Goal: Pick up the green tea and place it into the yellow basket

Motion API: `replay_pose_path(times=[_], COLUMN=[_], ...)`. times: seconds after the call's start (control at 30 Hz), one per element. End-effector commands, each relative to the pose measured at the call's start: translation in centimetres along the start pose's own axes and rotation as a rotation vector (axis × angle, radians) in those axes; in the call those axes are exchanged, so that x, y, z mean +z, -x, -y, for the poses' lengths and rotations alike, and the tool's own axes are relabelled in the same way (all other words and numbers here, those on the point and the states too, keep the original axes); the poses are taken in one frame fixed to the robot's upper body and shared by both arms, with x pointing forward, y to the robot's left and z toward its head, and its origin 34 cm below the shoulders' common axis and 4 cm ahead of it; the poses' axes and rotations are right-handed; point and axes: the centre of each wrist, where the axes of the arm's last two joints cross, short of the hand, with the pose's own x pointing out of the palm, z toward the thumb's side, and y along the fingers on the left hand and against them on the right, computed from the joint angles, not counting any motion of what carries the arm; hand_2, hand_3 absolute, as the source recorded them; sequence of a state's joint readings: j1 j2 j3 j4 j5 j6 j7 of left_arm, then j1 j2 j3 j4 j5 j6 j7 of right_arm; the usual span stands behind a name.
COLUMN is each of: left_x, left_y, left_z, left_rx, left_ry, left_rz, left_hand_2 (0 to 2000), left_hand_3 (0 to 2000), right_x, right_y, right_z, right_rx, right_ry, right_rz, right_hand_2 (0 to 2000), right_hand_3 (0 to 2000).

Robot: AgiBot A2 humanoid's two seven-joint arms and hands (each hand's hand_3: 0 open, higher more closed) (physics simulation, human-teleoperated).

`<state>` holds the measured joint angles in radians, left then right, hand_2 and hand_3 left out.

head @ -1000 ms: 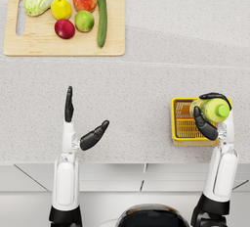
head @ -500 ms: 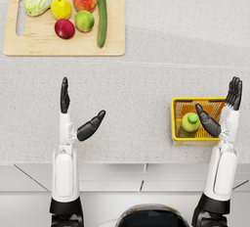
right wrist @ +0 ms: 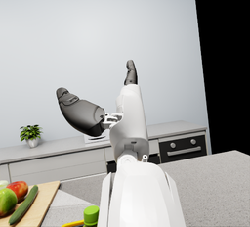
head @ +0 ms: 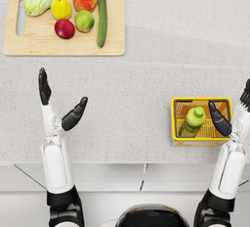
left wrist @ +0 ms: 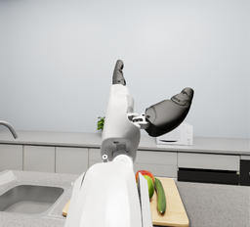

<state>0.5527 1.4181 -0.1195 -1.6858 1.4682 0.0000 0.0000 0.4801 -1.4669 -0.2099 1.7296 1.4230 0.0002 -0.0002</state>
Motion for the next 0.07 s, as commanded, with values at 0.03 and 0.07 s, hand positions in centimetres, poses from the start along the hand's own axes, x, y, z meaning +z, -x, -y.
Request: replay_pose_path(times=[0.03,0.07], left_x=[-0.01,-0.01], left_y=[0.01,0.02], left_z=[0.01,0.02], left_rx=[0.001,0.001], left_ry=[0.0,0.0], left_rz=[0.0,0.0], left_hand_2=[0,0], left_hand_3=[0,0], right_x=[-0.01,-0.02], right_y=[0.0,0.0], right_z=[0.0,-0.01], right_rx=[0.0,0.0], right_ry=[0.0,-0.001], right_rz=[0.0,0.0], right_hand_2=[0,0], right_hand_3=[0,0])
